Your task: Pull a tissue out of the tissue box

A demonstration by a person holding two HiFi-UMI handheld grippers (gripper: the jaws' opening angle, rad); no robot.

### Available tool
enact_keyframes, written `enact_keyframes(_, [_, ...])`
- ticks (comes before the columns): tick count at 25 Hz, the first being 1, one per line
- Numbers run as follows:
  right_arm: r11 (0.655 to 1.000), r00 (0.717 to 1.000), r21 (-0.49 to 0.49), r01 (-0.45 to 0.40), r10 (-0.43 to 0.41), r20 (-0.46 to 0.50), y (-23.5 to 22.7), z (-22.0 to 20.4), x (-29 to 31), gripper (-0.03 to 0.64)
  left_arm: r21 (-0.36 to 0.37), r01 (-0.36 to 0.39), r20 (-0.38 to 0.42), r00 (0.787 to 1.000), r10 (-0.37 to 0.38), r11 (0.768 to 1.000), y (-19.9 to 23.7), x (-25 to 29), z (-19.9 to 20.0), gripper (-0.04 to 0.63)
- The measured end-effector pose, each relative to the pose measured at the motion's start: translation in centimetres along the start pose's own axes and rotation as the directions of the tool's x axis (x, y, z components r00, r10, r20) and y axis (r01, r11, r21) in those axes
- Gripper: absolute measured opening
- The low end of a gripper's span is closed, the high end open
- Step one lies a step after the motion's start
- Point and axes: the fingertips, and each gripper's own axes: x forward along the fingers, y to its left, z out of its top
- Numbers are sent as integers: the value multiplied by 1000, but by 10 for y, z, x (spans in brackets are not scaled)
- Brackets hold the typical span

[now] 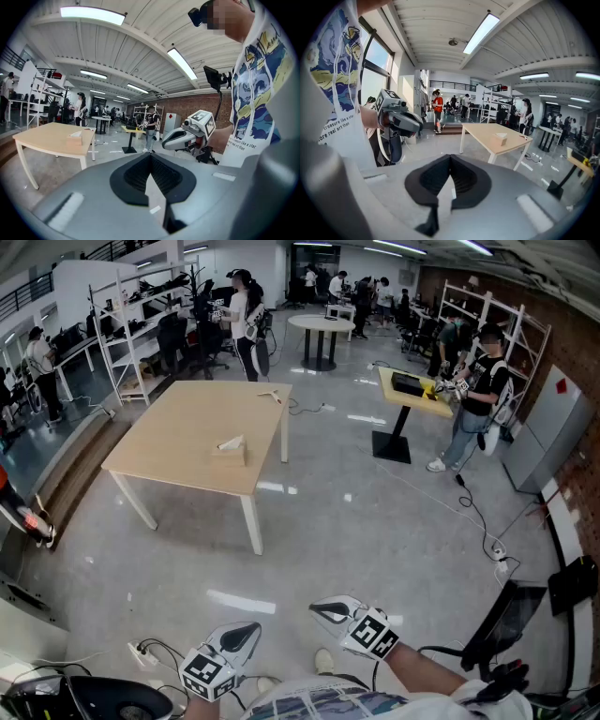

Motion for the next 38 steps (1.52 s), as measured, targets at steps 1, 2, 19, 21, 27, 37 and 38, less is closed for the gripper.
enact_keyframes(1, [1000, 1000, -1, -4, 4, -1, 0, -1, 1, 3, -7, -3, -2, 1000, 3, 1000, 1, 1, -1, 2])
enact_keyframes(2, [1000, 1000, -2, -8, 8, -2, -1, -1, 1, 3, -13, -5, -5, 1000, 5, 1000, 2, 2, -2, 3])
enact_keyframes(19, [998, 998, 32, -49, 48, 43, -47, -4, 1, 3, 4, -33, -9, 999, 33, 999, 9, 40, 9, 3])
enact_keyframes(21, [997, 997, 44, -64, 62, 53, -52, -7, -1, 3, -5, -43, -9, 999, 43, 999, 9, 46, 12, 3])
enact_keyframes(27, [992, 992, 61, -107, 102, 70, -76, -27, -13, 5, -4, -98, -39, 994, 97, 995, 4, 76, 14, 3])
enact_keyframes(37, [984, 984, 40, -172, 170, 57, -115, -52, -21, 5, 6, -127, -43, 991, 127, 992, -7, 130, 28, 3])
enact_keyframes(38, [984, 984, 42, -172, 169, 63, -118, -52, -20, 5, 7, -130, -48, 990, 130, 991, -6, 133, 27, 3])
